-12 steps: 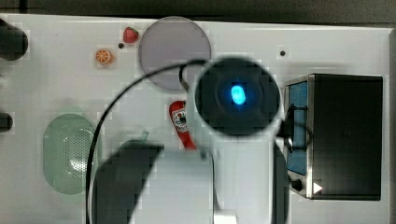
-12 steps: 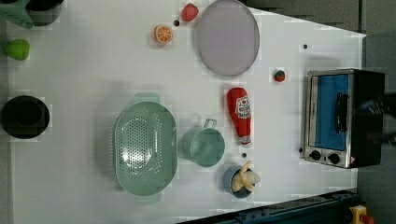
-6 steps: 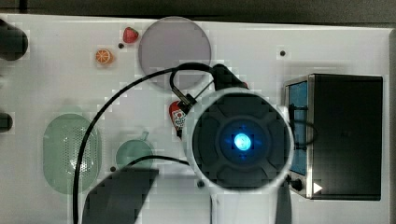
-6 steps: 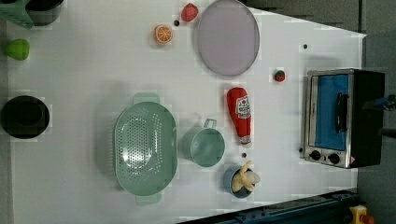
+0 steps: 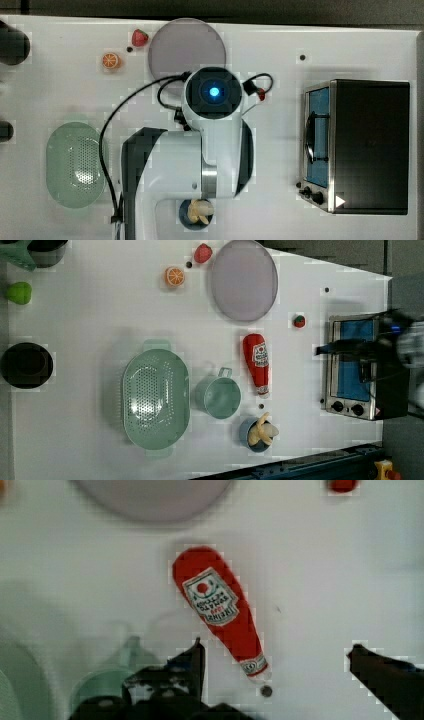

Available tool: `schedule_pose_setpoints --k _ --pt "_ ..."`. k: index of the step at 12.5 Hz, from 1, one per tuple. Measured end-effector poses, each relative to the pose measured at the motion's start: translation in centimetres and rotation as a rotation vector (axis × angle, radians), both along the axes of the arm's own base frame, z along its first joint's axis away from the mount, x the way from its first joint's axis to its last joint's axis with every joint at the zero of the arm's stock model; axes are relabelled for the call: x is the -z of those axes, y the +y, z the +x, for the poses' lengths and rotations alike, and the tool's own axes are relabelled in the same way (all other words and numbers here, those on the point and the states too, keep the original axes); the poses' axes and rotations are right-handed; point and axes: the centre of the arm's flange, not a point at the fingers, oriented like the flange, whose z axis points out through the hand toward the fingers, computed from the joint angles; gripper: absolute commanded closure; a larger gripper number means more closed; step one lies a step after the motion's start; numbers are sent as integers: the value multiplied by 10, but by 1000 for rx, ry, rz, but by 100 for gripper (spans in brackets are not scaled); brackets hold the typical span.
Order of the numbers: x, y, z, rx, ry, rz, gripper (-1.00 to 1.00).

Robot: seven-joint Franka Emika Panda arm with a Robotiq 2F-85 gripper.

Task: Pick Ketchup from the table and place it in strainer.

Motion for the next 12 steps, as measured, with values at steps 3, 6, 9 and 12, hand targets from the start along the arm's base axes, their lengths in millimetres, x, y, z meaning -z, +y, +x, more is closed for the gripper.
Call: schedule_pose_setpoints --k 3,6,9,12 --pt "71 12 -20 -218 58 23 -100" --pt "103 16 -17 -302 -4 40 -100" --pt "131 14 -7 -336 -48 47 -100" --pt "173 16 -11 -346 1 69 -100"
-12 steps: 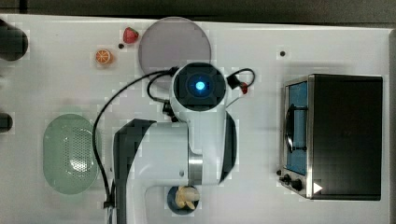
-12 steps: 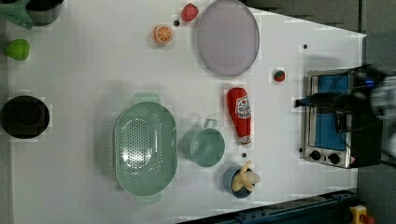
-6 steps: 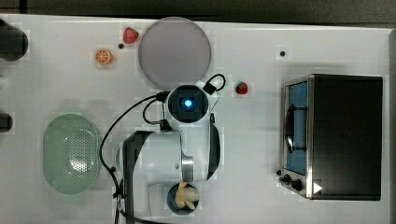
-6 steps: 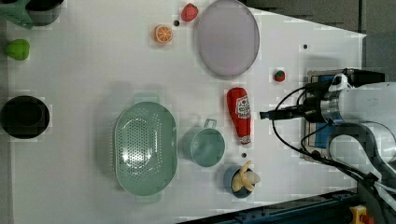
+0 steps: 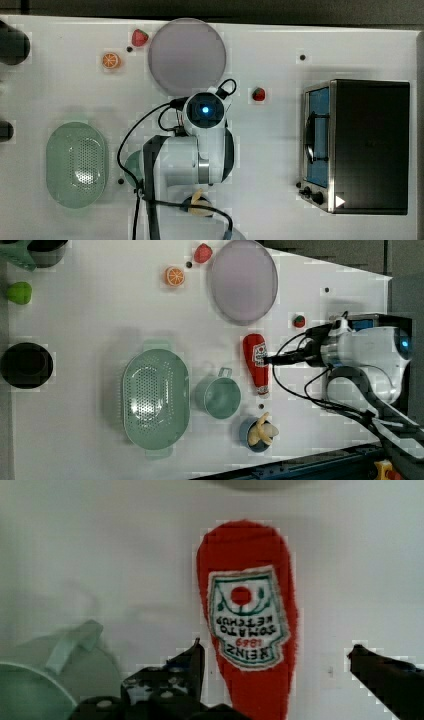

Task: Pick Ketchup from the table and place it in strainer.

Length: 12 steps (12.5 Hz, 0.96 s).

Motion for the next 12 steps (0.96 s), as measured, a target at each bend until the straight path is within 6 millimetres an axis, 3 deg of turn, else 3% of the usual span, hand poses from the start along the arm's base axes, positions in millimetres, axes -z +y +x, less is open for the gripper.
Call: schedule_pose_setpoints --k 6,7,10,12 --pt "71 7 -11 -14 36 22 -100" --pt "77 7 -12 -11 25 27 -93" --pt "82 4 -13 0 23 32 -21" --pt "79 1 -12 2 17 27 -21"
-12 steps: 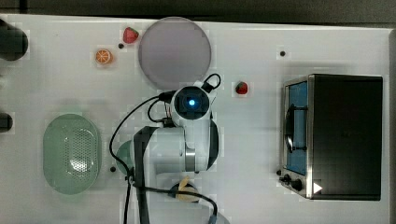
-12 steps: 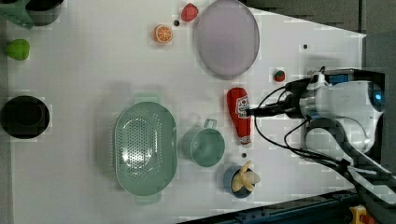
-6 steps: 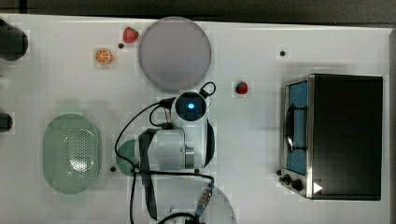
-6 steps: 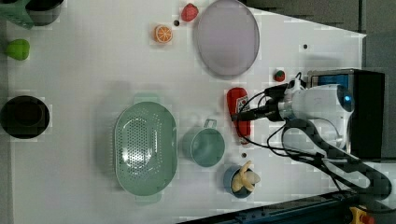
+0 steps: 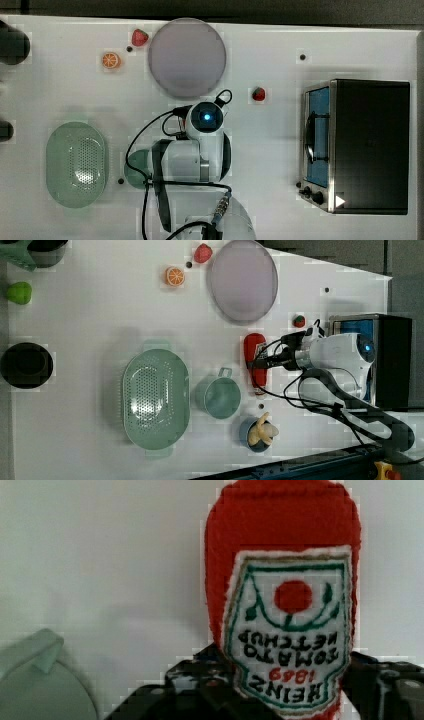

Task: Pick Ketchup from the table and place it in strainer.

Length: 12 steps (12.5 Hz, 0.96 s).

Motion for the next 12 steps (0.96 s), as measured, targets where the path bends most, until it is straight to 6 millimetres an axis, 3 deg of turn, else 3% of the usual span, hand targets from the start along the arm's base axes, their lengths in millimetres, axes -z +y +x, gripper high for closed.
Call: schedule_pose_setpoints --k 3,5,6,8,12 --pt "-15 -4 5 4 -11 -6 -21" --pt "-45 -4 8 -3 5 -15 -21" --pt "-70 -4 10 -8 27 -23 -21" --pt "-144 1 13 -31 23 -49 -21" --pt "-301 51 24 -81 -157 -76 -21"
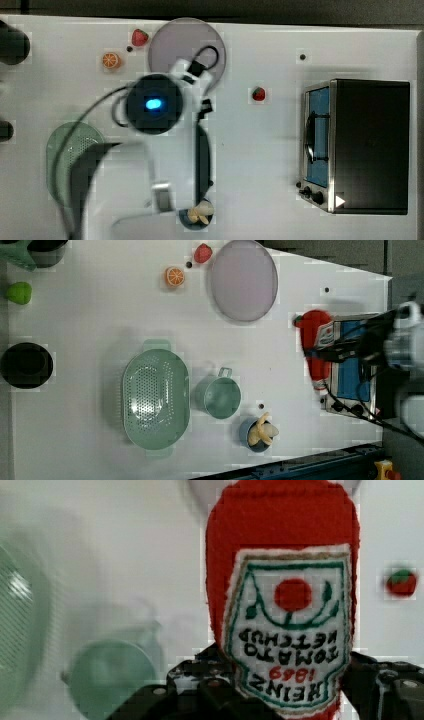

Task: Pick Ketchup from the table and place it in strainer.

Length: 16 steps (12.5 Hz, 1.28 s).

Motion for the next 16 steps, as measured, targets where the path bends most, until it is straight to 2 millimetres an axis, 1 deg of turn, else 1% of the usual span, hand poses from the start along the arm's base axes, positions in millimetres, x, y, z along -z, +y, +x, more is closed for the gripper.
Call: schedule_pose_setpoints --k 1,2,3,4,6,8,10,11,13,14,16 --pt "-25 21 -1 4 -38 4 -21" --pt "-38 43 -5 20 -65 6 -21" --pt "-39 67 -11 46 -68 9 -21" --pt "-33 94 -18 69 -55 13 -21" --pt "-2 157 -37 113 2 25 -21" --pt "40 216 -56 161 46 73 -21" --pt "81 261 -76 201 100 117 -21" --pt "100 276 -86 213 131 121 -21" --pt "131 296 -93 240 158 143 -21" --pt "146 302 -94 258 166 165 -21" --pt "174 305 -95 280 181 181 -21"
